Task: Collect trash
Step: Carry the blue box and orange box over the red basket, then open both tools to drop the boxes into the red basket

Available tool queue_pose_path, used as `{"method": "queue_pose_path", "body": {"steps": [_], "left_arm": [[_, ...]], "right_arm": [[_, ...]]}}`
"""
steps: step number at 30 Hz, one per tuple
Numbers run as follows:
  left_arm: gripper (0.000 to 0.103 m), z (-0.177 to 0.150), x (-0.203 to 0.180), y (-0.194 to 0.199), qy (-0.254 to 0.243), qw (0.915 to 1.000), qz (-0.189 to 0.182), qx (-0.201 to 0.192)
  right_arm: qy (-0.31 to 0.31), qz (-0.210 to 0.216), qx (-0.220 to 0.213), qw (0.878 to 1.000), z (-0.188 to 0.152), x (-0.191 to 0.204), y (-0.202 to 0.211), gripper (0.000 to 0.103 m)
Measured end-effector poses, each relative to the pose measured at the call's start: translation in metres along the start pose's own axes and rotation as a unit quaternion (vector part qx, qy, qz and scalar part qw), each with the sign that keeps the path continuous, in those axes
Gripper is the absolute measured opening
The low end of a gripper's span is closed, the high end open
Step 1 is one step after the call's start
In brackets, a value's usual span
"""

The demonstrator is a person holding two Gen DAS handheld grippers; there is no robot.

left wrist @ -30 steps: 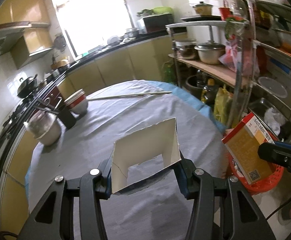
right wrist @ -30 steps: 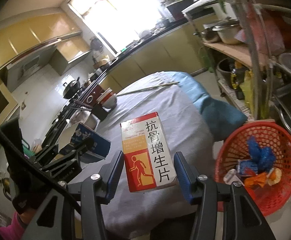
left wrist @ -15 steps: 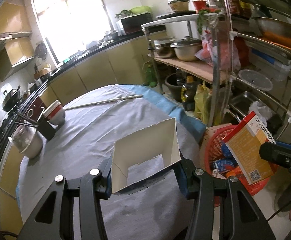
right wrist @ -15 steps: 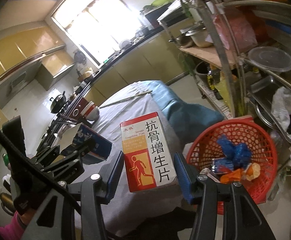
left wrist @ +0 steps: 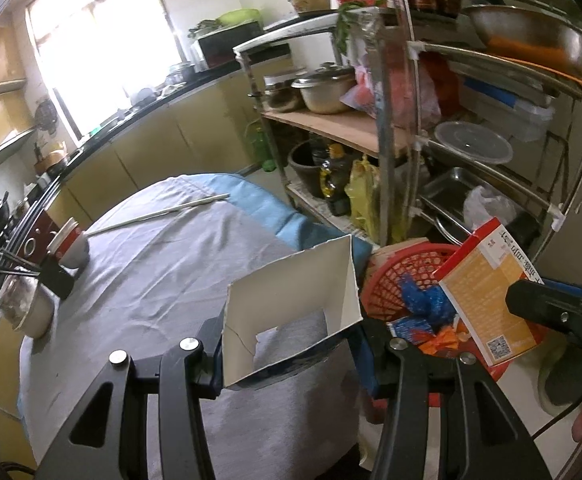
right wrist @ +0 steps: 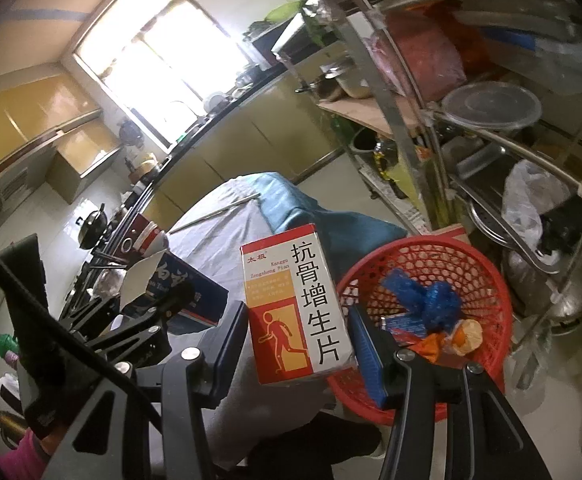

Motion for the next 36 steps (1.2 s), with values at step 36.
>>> {"method": "queue_pose_path", "body": {"steps": [36], "left_arm": [[0.067, -0.083, 0.151, 0.071, 0.131, 0.9838, 0.116, 0.037]], "right_arm": [[0.118, 0.057, 0.04, 0.991, -0.043, 0.127, -0.045, 0.066]]}}
Point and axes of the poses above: each gripper's, at about its wrist camera, not at the fingertips, and y roughly against the way its jaws point, x to its left, z to its top, the point moved 3 cm from there along -y, roughly the way its jaws point, and after that the axes turned 5 degrees about -x, right-handed, at the moved point
